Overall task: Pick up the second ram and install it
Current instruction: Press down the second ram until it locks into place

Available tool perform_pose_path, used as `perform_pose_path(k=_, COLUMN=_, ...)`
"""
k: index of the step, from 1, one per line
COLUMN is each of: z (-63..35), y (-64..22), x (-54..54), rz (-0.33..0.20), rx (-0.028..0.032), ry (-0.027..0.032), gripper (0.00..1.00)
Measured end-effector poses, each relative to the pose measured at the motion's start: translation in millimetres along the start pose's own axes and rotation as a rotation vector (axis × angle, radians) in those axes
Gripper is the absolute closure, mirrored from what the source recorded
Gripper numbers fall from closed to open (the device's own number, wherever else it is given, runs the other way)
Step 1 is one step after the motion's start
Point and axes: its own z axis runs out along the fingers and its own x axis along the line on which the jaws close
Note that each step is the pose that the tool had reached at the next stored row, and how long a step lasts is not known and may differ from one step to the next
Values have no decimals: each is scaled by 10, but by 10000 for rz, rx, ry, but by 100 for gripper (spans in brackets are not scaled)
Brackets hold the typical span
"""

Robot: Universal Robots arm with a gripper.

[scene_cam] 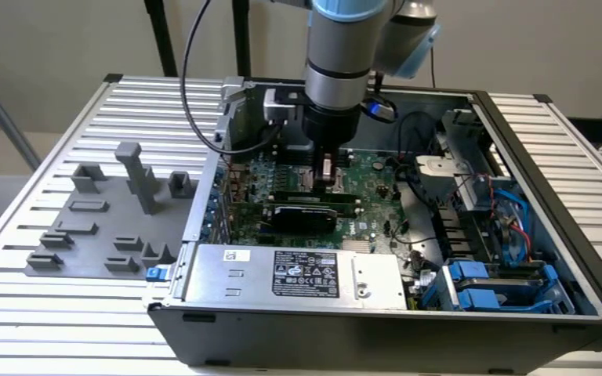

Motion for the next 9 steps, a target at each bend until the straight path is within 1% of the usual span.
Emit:
perform_pose_path(k=3, z=28, y=0, x=2, rz=0, rx=-6, ry=15, gripper=100)
perform_pose_path(k=6, z=62, y=0, x=0, rz=0, rx=-4, ry=5, gripper=100)
perform_pose_path(k=9, z=67, y=-1, x=0, rz=1, rx=-1, ry=2, gripper=100)
